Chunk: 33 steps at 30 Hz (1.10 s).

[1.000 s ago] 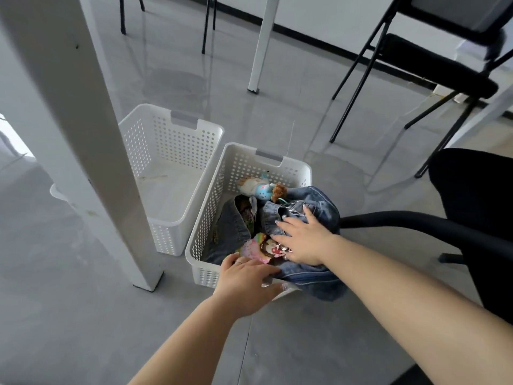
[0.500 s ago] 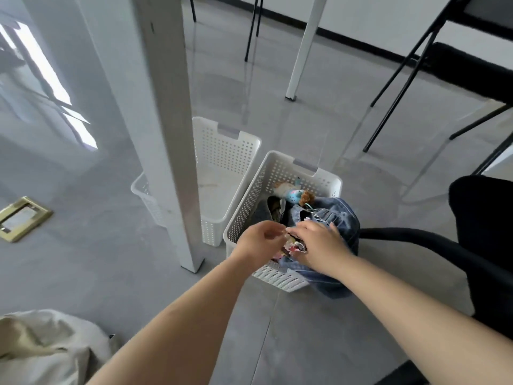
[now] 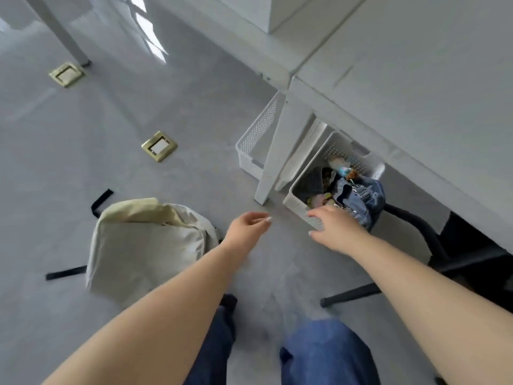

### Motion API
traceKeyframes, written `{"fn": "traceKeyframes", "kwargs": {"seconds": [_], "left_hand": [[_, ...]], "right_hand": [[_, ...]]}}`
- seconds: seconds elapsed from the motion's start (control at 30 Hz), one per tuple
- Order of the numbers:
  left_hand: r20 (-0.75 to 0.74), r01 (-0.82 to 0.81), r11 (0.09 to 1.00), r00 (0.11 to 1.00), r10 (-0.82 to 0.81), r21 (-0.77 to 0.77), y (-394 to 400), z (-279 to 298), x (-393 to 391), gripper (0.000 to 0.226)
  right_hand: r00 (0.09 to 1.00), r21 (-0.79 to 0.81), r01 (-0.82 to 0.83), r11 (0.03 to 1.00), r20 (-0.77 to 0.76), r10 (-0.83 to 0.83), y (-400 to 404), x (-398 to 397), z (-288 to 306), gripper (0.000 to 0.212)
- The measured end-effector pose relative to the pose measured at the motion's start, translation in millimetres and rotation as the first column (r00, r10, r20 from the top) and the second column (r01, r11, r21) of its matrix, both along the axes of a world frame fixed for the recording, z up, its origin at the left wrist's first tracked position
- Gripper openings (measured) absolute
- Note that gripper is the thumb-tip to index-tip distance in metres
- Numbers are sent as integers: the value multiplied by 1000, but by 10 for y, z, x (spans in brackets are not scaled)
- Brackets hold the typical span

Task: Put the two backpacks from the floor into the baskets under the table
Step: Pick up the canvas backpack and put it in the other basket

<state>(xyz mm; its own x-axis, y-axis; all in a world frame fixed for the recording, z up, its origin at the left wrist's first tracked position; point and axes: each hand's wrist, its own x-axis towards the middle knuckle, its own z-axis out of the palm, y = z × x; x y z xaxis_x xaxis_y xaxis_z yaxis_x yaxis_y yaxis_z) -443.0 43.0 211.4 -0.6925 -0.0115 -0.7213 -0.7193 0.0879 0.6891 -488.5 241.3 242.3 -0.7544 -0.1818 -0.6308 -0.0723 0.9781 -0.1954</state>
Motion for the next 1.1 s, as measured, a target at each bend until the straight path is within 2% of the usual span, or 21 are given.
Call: {"fn": "traceKeyframes", "kwargs": {"seconds": [0.1,0.2,0.43,0.67,0.9,1.1], "left_hand": [[81,-74,997,994,76,-27,-535,584,484,32],[120,-139,990,983,139,-9,-1015,1159,800,24],[42,-187,982,981,188,-20,-1928,2058,1335,23],[77,-310,950,947,312,-44,-2524,2517,2464,22],[168,-274,962,947,273,-14,-2884,2802,3250,14],[194,-211,977,959,208,-5,-3535,2823,3353,11]], "right_hand": [[997,-79,-48,996,61,53,-577,282,657,51],[993,-154,-87,984,63,98,-1202,512,1241,50],[978,-161,-176,971,82,191,-2145,1197,2049,51],[931,-51,-285,957,222,289,-2421,2175,2395,54],[939,-43,-170,985,297,175,-2565,2893,2568,54],[950,-24,-53,998,305,57,-3084,3036,2550,52]]}}
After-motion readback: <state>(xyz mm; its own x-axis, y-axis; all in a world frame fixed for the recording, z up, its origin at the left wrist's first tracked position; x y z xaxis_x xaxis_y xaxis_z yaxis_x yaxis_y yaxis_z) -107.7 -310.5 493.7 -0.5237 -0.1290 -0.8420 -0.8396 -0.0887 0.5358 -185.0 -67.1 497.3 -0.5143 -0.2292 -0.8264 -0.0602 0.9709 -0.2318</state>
